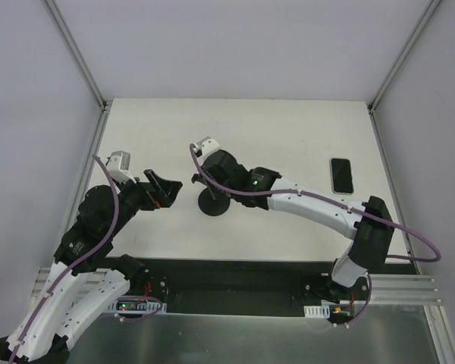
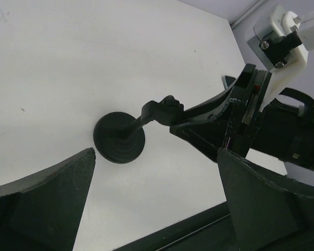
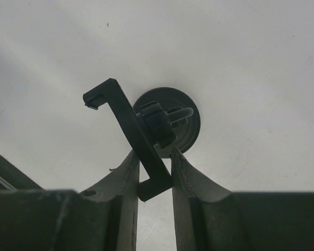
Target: Place the phone on the phone stand
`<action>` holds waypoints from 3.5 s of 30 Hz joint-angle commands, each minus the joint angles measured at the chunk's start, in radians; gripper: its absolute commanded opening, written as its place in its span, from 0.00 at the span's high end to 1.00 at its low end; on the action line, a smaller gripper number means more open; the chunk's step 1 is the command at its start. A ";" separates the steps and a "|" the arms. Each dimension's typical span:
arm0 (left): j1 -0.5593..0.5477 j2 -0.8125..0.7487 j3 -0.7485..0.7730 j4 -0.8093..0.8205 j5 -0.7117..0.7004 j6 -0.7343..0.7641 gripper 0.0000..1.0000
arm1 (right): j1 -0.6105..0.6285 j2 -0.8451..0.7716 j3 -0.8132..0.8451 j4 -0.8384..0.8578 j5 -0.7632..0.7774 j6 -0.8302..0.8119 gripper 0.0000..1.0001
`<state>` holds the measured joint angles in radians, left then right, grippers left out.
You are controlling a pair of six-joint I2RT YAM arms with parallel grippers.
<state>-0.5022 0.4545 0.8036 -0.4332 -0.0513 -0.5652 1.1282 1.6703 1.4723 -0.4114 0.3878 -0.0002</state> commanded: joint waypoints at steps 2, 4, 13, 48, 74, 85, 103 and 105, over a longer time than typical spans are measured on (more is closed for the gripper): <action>0.004 0.127 0.055 0.109 0.145 0.036 0.01 | -0.162 -0.116 -0.079 -0.017 -0.361 -0.370 0.99; 0.004 0.183 0.066 0.146 0.182 0.036 0.01 | -0.244 -0.123 -0.067 -0.058 -0.514 -0.429 0.99; 0.004 0.415 0.130 0.283 0.235 0.064 0.01 | -0.404 -0.015 0.101 -0.365 -0.833 -0.773 1.00; 0.044 0.579 0.282 0.232 0.401 0.211 0.03 | -1.129 -0.301 -0.248 -0.154 -0.329 -0.014 0.04; -0.098 0.645 0.353 0.111 0.239 0.310 0.05 | -1.389 0.362 0.101 -0.291 -0.530 -0.244 0.04; -0.099 0.644 0.353 0.111 0.232 0.310 0.05 | -1.300 0.462 0.195 -0.441 -0.394 -0.264 0.03; -0.099 0.624 0.344 0.117 0.235 0.311 0.04 | -1.275 0.556 0.307 -0.596 -0.354 -0.250 0.62; -0.095 0.618 0.344 0.117 0.231 0.317 0.04 | -1.275 0.546 0.295 -0.575 -0.363 -0.248 0.74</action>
<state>-0.5903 1.1057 1.1194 -0.3313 0.1967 -0.2722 -0.1497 2.2116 1.7615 -0.9443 0.0414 -0.2611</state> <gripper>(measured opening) 0.956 0.524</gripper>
